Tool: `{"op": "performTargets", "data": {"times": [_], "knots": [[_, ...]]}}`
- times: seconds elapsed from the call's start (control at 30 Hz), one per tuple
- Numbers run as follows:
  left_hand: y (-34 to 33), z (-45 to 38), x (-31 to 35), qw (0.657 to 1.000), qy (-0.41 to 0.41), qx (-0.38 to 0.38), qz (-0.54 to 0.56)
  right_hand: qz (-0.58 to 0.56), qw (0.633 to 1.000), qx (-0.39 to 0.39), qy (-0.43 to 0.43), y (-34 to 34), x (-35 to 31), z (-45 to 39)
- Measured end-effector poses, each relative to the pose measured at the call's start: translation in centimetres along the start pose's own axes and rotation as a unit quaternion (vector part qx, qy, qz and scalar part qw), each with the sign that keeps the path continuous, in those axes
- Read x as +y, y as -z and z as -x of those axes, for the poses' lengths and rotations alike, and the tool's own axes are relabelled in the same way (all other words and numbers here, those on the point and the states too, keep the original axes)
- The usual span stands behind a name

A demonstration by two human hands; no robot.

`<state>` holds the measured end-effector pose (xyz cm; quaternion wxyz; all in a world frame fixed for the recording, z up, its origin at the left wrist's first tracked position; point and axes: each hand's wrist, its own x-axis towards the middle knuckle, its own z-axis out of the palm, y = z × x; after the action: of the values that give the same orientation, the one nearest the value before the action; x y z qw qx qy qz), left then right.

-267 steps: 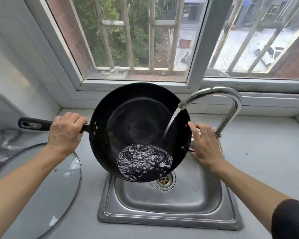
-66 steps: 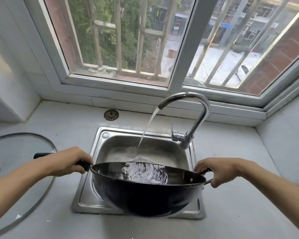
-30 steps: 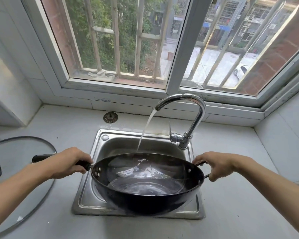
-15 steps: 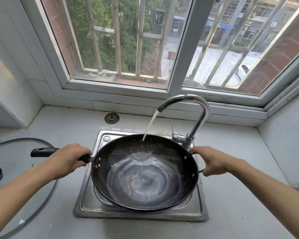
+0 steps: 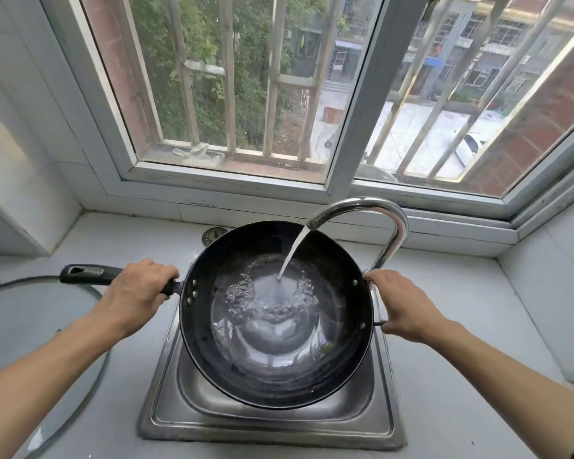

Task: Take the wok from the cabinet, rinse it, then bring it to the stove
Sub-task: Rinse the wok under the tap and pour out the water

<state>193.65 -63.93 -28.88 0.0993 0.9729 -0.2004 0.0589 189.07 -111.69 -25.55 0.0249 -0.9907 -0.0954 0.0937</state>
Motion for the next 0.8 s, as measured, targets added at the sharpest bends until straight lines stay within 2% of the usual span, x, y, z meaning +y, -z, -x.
{"op": "performTargets", "data": {"times": [0.13,0.5,0.8], "knots": [[0.1,-0.3,-0.1,1.000,-0.009,0.013,0.000,0.004,1.000,0.013,0.004,0.2,0.0,-0.1],[1.1,0.9,0.5,0.999,-0.036,0.023,-0.009,0.010,1.000,-0.014,0.019,-0.2,-0.6,1.3],[0.1,3.1,0.8,0.999,-0.040,0.002,0.026,-0.026,0.999,-0.020,0.029,-1.4,-0.1,3.2]]}}
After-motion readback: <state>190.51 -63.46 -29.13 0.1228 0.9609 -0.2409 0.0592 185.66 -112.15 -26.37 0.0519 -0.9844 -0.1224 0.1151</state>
